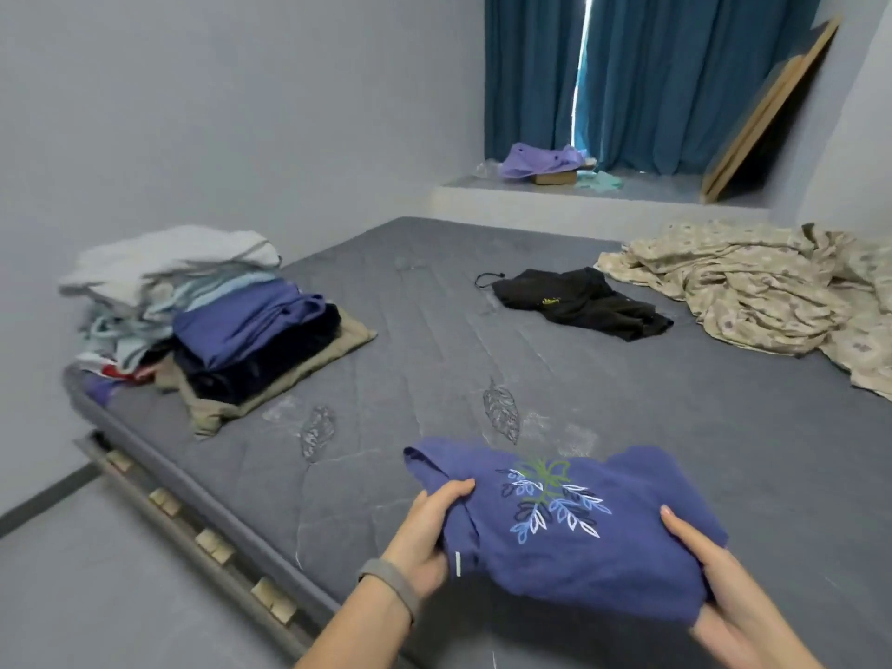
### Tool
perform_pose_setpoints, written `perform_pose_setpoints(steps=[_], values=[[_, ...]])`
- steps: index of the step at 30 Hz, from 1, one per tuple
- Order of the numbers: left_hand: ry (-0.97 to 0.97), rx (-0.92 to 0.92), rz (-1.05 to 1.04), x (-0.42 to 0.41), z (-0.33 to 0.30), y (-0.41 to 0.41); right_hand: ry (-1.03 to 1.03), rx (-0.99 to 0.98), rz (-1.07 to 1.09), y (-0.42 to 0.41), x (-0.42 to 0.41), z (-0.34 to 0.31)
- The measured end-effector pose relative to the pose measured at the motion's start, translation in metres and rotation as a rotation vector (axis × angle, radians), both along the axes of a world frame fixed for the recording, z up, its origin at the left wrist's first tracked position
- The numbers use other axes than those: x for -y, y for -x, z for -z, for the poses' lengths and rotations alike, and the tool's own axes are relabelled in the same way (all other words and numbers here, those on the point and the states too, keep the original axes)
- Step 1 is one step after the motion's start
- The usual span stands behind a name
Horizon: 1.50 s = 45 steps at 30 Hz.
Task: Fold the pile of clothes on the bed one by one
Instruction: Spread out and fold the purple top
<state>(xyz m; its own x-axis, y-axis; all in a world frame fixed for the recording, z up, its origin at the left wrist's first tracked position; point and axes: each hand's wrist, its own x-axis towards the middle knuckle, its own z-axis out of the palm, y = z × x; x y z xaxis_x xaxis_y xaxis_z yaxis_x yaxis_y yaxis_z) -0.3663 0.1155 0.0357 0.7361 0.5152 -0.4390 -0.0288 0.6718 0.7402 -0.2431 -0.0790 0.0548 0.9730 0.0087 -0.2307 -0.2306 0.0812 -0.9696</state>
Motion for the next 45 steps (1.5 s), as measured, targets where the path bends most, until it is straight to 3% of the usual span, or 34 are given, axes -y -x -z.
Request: perform_pose_setpoints(steps=[1, 2, 5, 7, 12, 19, 21, 24, 26, 28, 32, 35, 37, 39, 42, 45], values=[[0.004, 0.012, -0.033, -0.021, -0.001, -0.007, 0.101, 0.052, 0.081, -0.011, -0.037, -0.011], [0.010, 0.017, -0.074, -0.045, -0.001, -0.014, 0.107, 0.009, 0.013, -0.015, -0.066, -0.024], [0.019, 0.015, -0.189, -0.115, -0.002, -0.025, -0.415, -0.321, -0.598, -0.035, -0.121, -0.057], [0.023, 0.020, -0.259, -0.158, -0.012, -0.021, -0.412, -0.364, -0.730, -0.066, -0.168, -0.058], [-0.017, 0.002, -0.432, -0.270, -0.067, 0.007, -0.306, -0.493, -0.848, -0.089, -0.327, -0.080], [-0.058, 0.046, -0.579, -0.478, -0.133, 0.051, -0.330, -0.282, -0.982, -0.071, -0.590, -0.150], [-0.044, 0.013, -0.619, -0.529, -0.121, 0.060, -0.168, -0.108, -0.924, -0.066, -0.655, -0.147], [-0.042, -0.250, -0.628, -0.570, -0.084, 0.068, 0.189, 0.124, -0.853, -0.065, -0.721, -0.111], [0.014, -0.484, -0.553, -0.582, -0.059, 0.074, 0.371, 0.119, -0.829, -0.060, -0.742, -0.076], [0.037, -0.584, -0.533, -0.588, -0.038, 0.083, 0.427, 0.060, -0.841, -0.054, -0.741, -0.047], [-0.405, -0.835, -0.574, -0.585, -0.038, 0.084, 0.211, -0.110, -0.846, -0.059, -0.716, -0.019], [-0.821, -1.073, -0.489, -0.569, -0.060, 0.060, 0.212, -0.121, -0.872, -0.088, -0.691, -0.016], [-1.076, -1.021, -0.432, -0.553, -0.074, 0.036, 0.380, -0.025, -0.893, -0.114, -0.672, -0.017], [-1.202, -0.891, -0.297, -0.536, -0.084, 0.007, 0.755, 0.214, -0.969, -0.149, -0.647, -0.017], [-1.310, -0.809, 0.090, -0.507, -0.085, -0.047, 1.339, 0.466, -1.172, -0.210, -0.601, -0.021], [-1.418, -0.830, 0.413, -0.484, -0.074, -0.116, 1.631, 0.539, -1.187, -0.270, -0.564, -0.024]])
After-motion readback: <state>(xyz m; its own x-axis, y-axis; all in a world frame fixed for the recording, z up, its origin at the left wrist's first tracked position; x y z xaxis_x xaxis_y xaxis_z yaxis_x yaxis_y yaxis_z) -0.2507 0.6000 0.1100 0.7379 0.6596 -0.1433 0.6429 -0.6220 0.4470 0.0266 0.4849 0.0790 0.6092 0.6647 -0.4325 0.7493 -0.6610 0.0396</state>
